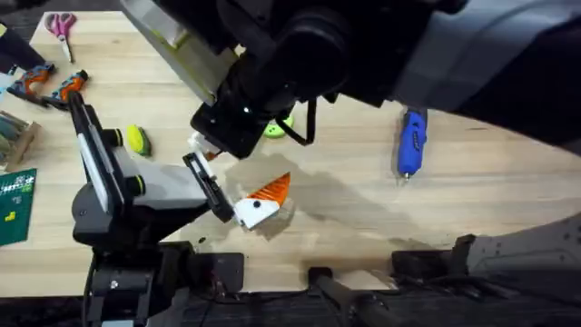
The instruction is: Pick up the gripper from the table and insert it into the empty holder that is missing its gripper. Then pick up a screw, insert it into the mounting hole, and use the screwdriver to tighten it. Finally, clean up the table by picking up the vegetable and placing it into the bucket.
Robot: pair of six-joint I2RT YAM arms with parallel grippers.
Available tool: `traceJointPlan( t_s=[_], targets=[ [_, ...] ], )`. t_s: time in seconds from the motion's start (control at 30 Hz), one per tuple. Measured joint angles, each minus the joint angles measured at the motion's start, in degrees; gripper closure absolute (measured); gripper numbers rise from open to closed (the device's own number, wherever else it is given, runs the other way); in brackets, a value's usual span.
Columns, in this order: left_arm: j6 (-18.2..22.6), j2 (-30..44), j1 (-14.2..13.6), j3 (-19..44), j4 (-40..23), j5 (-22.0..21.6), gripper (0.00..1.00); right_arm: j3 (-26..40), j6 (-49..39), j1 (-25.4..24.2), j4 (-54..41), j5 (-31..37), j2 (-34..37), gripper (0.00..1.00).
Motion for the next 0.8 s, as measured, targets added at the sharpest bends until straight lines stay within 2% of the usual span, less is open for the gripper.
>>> traceJointPlan(
  t_s=[0.8],
  targets=[
    [-0.2, 0.0, 0.0, 0.0, 0.0, 0.0, 0.015, 0.2, 0.0, 1.2, 0.5, 0.2, 0.3, 0.995]
  ],
)
